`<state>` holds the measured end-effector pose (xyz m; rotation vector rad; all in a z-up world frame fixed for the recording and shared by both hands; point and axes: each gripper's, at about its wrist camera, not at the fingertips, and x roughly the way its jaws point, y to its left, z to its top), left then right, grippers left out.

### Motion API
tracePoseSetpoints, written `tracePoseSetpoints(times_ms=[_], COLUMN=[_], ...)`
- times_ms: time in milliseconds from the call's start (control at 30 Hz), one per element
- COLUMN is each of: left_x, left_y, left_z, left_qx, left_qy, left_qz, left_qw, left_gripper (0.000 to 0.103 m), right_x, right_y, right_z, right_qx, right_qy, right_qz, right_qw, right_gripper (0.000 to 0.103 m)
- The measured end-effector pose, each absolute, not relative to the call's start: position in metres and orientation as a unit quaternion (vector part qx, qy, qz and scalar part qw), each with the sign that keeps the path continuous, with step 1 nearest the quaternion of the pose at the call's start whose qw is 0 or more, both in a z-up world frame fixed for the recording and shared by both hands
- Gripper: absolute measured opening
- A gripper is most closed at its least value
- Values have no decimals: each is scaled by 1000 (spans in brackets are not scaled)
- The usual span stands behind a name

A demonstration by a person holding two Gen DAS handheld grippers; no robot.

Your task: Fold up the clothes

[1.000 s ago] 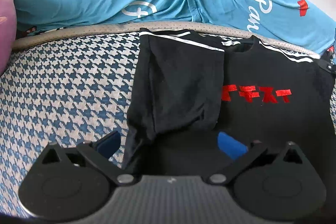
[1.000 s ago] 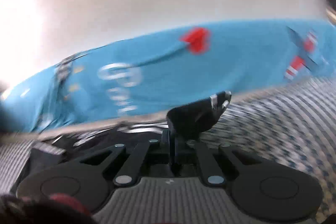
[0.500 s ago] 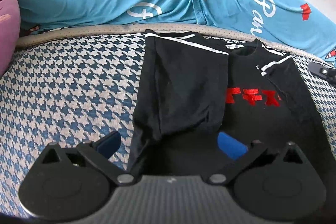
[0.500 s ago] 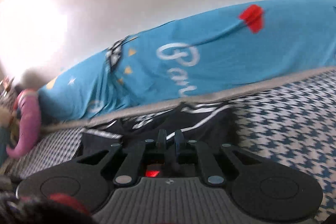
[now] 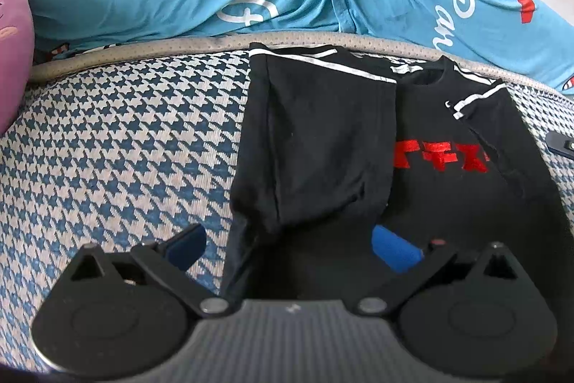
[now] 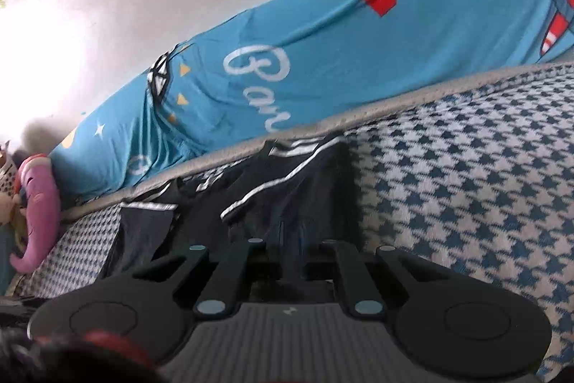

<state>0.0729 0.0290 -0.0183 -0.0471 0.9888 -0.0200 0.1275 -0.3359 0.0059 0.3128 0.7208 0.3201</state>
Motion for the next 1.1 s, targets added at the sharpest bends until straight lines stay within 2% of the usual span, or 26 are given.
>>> tracePoseSetpoints(times_ms=[533, 1100], left_x=[78, 76], left_y=[39, 45], left_z=[-34, -52], left_qx=[-13, 14], left_qy=[496, 495], left_qz=[-7, 10], left_qw=[868, 869], left_gripper=[103, 103], right_x=[119, 108], right_y=[-302, -288], right_z=[-16, -12], right_qx=[68, 67], right_qy=[408, 419], right_qz=[164, 122], right_qw=[895, 897], right_gripper=[10, 10])
